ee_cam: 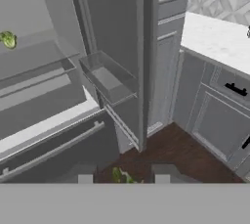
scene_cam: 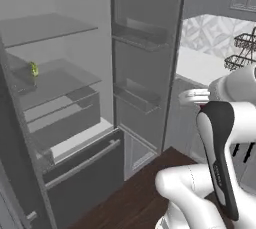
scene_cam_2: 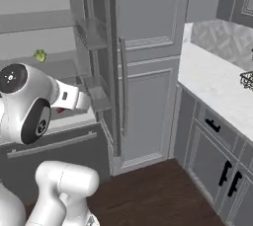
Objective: Take the strawberry from the fridge and place it on top of the pancake, located on the dining counter.
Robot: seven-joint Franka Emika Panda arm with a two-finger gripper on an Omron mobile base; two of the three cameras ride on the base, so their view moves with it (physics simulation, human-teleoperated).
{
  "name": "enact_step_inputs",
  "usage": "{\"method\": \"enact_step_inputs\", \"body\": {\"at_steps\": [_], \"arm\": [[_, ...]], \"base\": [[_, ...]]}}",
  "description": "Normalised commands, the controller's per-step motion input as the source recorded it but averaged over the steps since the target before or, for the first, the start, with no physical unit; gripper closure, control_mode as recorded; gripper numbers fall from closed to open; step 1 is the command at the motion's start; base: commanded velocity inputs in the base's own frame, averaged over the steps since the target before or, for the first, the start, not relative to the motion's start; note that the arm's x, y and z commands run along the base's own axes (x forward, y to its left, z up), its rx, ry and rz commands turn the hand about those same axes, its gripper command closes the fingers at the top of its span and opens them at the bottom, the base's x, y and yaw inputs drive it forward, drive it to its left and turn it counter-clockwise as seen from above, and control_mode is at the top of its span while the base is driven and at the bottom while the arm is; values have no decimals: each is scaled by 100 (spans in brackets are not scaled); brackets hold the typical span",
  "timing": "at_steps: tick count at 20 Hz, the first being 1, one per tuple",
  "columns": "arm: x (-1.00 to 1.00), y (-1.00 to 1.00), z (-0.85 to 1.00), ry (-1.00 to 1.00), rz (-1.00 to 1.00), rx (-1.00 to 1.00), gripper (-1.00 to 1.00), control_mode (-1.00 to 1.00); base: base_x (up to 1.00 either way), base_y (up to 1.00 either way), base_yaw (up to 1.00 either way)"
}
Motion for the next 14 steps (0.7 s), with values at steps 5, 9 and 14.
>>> {"method": "enact_step_inputs", "body": {"at_steps": [5,9,14], "arm": [[0,0,0,0,0,0,100,100],[0,0,0,0,0,0,100,100],[0,0,0,0,0,0,100,100]], "base": [[0,-55,-81],[0,-72,-76],[0,-78,-75]]}}
